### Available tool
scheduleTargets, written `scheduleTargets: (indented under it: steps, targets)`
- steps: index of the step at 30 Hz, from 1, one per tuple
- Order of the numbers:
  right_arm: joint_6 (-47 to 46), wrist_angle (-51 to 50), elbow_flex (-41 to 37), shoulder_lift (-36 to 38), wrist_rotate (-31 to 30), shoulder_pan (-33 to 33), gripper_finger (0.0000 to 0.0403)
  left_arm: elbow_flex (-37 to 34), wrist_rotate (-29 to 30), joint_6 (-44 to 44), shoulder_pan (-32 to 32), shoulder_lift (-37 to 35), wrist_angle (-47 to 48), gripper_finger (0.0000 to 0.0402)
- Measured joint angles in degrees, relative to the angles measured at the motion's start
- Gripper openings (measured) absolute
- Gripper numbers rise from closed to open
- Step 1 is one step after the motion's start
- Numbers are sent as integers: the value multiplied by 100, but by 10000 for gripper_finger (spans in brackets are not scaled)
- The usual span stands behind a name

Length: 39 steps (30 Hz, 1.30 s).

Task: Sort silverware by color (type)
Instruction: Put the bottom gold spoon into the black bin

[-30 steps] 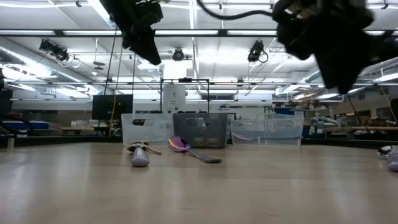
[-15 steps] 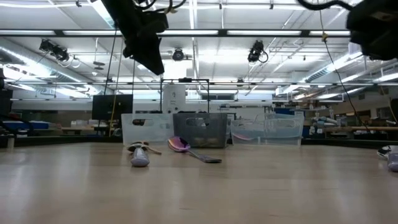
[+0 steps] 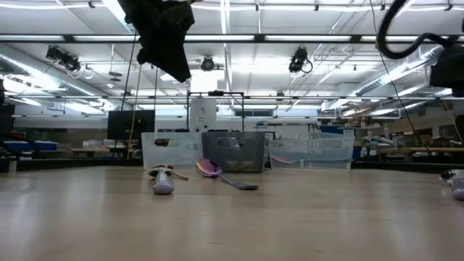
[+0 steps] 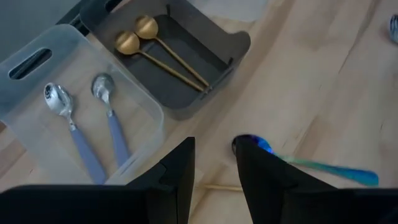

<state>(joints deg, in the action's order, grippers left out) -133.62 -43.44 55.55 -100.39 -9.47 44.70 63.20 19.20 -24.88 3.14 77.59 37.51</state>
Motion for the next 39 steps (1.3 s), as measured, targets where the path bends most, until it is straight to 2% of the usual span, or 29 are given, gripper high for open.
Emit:
scheduleTargets:
  steps: [9,13,17,25,33,39]
  targets:
    - [183,-370,560,-677,211,-289,179,0,1,42,-218,-1,320,125]
    - [179,-575,833,-879,286,-287,162,0,3,198,-216,-1,388,125]
    - [188,-660,933,-900,323,-276,123,0,3,199,-216,-1,552,125]
    - [469,-590,942,-902,360,-281,17,0,4,202,-216,1,564,125]
    - [487,-592,938,-868,399,-283,19,0,4,197,-216,1,543,125]
    - [856,-663,911,-514,493,-322,15,0,4,226,-255,1,140,125]
